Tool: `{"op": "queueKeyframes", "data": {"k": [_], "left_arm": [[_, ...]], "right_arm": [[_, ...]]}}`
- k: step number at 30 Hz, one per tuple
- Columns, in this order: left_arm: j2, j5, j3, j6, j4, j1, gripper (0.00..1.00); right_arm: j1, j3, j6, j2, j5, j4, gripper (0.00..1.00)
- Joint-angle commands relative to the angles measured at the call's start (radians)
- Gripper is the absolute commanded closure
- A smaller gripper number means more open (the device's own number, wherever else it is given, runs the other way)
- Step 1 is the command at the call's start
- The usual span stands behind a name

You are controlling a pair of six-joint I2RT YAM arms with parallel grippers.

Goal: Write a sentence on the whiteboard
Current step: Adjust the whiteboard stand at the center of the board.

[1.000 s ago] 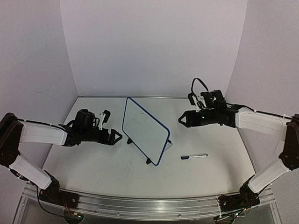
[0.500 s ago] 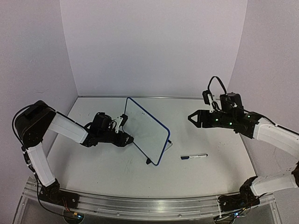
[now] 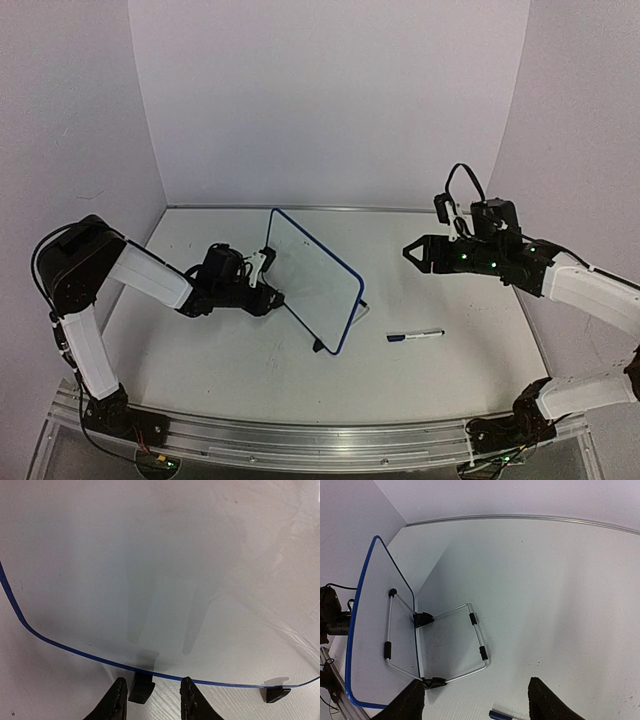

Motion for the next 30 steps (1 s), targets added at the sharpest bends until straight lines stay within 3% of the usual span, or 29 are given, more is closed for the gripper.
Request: {"op": "queueKeyframes", "data": {"k": [1, 15, 25, 30], "left_arm": [[0.031, -0.016, 0.014, 0.024, 0.030, -0.004, 0.65], [0.055, 0.012, 0.031, 0.069, 0.001, -0.007, 0.76], [0.056, -0.067, 0.034, 0.092, -0.017, -0.028, 0.97], [0.037, -0.140, 0.016, 0.021, 0.011, -0.043, 1.00]], "right_arm": [[0.006, 0.018, 0.008, -0.009, 0.017, 0.019, 0.33], [0.006, -0.002, 0.008, -0.022, 0.043, 0.020, 0.34], [0.005, -0.011, 0.008, -0.040, 0.065, 0.019, 0.35], [0.005, -0.014, 0.014, -0.046, 0.079, 0.018, 0.35]]}}
